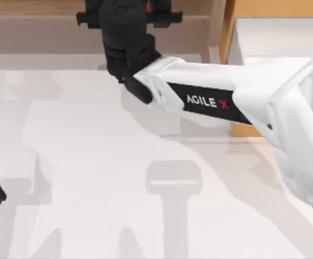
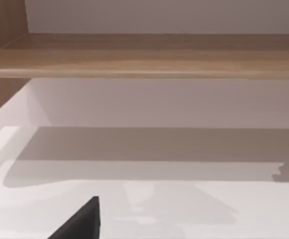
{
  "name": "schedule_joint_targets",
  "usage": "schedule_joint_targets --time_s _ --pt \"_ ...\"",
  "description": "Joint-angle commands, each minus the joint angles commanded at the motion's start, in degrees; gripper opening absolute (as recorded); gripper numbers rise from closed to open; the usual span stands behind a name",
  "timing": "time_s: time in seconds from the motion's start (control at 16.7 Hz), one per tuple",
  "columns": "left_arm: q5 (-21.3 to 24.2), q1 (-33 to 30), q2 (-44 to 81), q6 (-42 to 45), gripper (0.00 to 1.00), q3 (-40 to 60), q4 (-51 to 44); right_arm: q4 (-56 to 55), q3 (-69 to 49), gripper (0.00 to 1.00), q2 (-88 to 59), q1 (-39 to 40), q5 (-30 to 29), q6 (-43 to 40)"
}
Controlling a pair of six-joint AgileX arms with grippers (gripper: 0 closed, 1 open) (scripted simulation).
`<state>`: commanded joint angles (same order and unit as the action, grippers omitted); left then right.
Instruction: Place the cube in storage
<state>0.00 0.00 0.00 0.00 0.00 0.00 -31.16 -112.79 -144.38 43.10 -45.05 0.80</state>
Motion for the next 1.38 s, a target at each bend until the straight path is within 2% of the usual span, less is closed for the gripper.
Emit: schedule_joint_targets --time_s 0.42,0.78,1.02,1.38 --pt "0.00 0.00 0.00 0.00 1.00 0.00 0.00 0.11 0.90 0.00 1.20 0.36 -0.18 0.11" --pt "0.00 0.00 0.00 0.00 1.00 0.00 0.00 6.47 1.86 0.00 8.70 7.82 2.97 -1.37" --pt "0.00 0.00 0.00 0.00 1.00 0.00 0.00 18.51 4.39 0.00 17.17 9.69 4.82 -4.43" --pt "0.00 0.00 0.00 0.00 1.00 0.00 0.00 46.30 7.82 0.00 29.55 1.58 8.36 -9.05"
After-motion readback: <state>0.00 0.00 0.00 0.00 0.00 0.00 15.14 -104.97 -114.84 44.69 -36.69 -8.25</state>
